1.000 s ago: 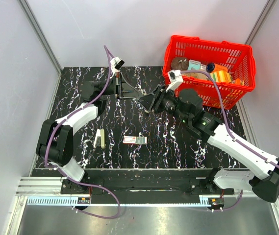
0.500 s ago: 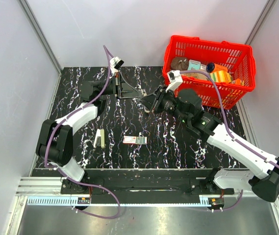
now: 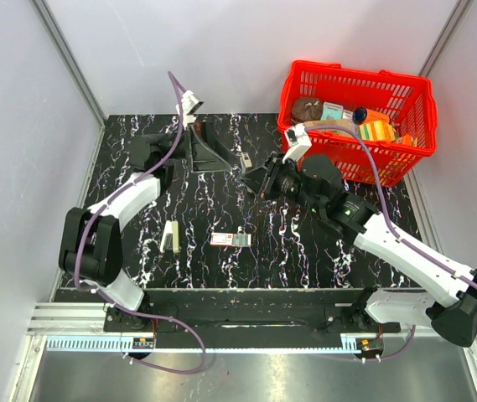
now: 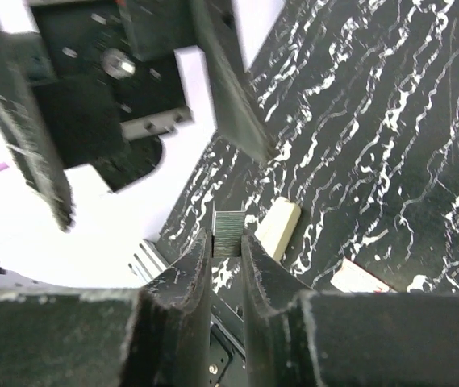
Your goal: Unload the staples from the stapler
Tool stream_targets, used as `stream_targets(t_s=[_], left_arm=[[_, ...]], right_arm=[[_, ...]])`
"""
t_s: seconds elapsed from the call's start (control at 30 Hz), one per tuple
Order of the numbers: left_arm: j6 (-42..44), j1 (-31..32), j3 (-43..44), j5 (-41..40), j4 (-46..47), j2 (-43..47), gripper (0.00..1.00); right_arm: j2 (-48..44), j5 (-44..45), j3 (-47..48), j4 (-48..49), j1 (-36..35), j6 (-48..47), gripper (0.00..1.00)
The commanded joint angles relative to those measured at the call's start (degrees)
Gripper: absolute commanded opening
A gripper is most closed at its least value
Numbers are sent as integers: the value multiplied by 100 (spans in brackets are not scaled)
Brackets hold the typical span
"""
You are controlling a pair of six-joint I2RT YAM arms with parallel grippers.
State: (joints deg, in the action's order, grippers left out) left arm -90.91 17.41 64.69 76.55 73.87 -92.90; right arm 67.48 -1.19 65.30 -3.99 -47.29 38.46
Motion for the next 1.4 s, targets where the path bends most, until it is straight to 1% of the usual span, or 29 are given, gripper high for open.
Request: stream_targets(t_s=[0.0,0.03,0.07,0.1,0.13,0.17,0.2,0.27,0.37,0.4,0.53,0.6,0.67,0.77,0.87,1.1,1.3,1.37], left_arm=[[1949,-369,89,159,-443,623,99],[2790,-448,71,54,-1566,755,99],[4486,-501,140,-191,-3004,939,99],[6270,-510,506,-890,-5611,1115,99],[8106,-380,1128,-1923,-8030,1195,99],[8881,-118,1447,-2917,-8846,1169,99],[9046,33,1485,-3388,-9054,1169,99],[9003,34,1293,-3918,-8960,1222,99],[9582,122,925,-4411,-9135,1231,99],[9827,131,784,-4569,-9179,1222,99],[10610,140,11,-5246,-9153,1143,99],[10979,166,-349,-5623,-8900,1099,99],[11366,184,-640,-5975,-8574,1020,99],[11674,219,-817,-6178,-8354,836,99],[11851,342,-1045,-6415,-8073,712,97],[12299,930,-1713,-6996,-7239,598,96],[12326,1265,-1687,-7268,-7185,343,95],[12343,1370,-1696,-7417,-7158,317,93]], right_arm=[[-86,-170,-201,-304,18,74,7],[-69,-206,-254,-348,18,92,7],[-34,-241,-298,-400,18,127,7],[27,-259,-342,-488,18,162,7],[89,-276,-368,-576,18,188,6],[168,-276,-395,-681,0,206,6],[256,-268,-430,-778,0,215,6],[449,-198,-526,-875,-70,320,5],[861,92,-466,-1173,-385,408,2],[1002,362,-431,-1296,-517,452,2],[1661,725,-264,-1761,-791,838,0],[1882,1015,-88,-2183,-808,988,0],[2040,1199,26,-2395,-826,1084,0],[2373,1332,298,-2746,-896,1181,0],[2629,1332,422,-2836,-931,1226,0],[2770,1437,379,-2844,-931,1164,0],[2498,1525,63,-2739,-931,1068,0],[2402,1560,-17,-2730,-931,1006,0]])
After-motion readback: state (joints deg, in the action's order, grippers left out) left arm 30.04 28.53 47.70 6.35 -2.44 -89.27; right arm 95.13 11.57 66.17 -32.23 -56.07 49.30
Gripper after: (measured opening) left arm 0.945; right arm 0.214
